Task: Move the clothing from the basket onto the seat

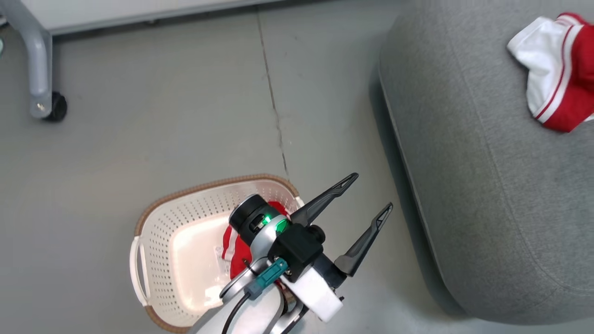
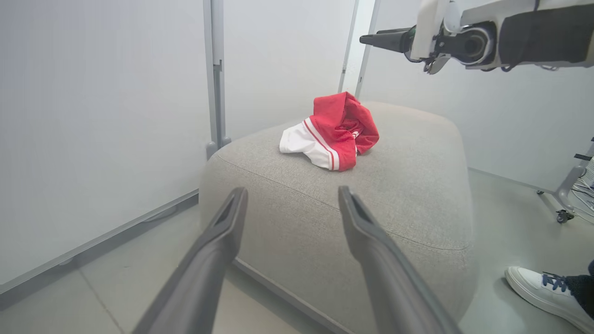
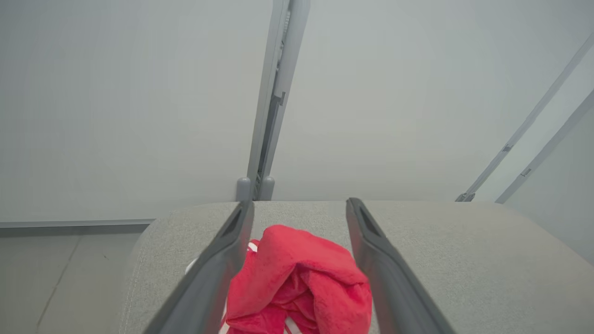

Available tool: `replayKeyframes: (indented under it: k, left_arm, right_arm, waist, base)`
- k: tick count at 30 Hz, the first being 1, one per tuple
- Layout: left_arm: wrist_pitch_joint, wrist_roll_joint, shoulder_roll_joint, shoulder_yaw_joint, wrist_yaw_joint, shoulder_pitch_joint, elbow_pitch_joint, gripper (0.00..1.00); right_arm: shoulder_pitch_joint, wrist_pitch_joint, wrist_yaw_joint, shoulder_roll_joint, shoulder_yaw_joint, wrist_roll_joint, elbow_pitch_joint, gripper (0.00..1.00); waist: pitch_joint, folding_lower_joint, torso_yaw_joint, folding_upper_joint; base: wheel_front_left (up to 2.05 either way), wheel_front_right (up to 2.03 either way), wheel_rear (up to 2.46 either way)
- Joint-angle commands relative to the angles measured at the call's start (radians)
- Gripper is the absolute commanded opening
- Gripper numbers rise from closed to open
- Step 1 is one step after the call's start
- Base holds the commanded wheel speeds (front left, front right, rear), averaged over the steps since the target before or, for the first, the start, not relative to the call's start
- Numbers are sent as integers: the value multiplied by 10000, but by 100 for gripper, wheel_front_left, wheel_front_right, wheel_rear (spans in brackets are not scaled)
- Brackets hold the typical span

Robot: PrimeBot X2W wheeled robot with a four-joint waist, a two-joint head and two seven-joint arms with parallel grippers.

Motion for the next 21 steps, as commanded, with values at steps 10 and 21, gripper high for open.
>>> replayKeyframes:
  k: [10,21]
  left_arm:
    - [3,-83,42,770,230,1241,-557,100]
    - [3,-229,42,2432,656,2343,-1265,100]
  right_arm:
    - [1713,-404,2,247,-1305,-519,-3209,100]
    - [5221,-399,-1,1954,-3137,-2119,-7299,100]
  waist:
    - [-1912,0,185,0]
    - [-2540,0,1194,0]
  base:
    - [0,0,0]
    - [0,0,0]
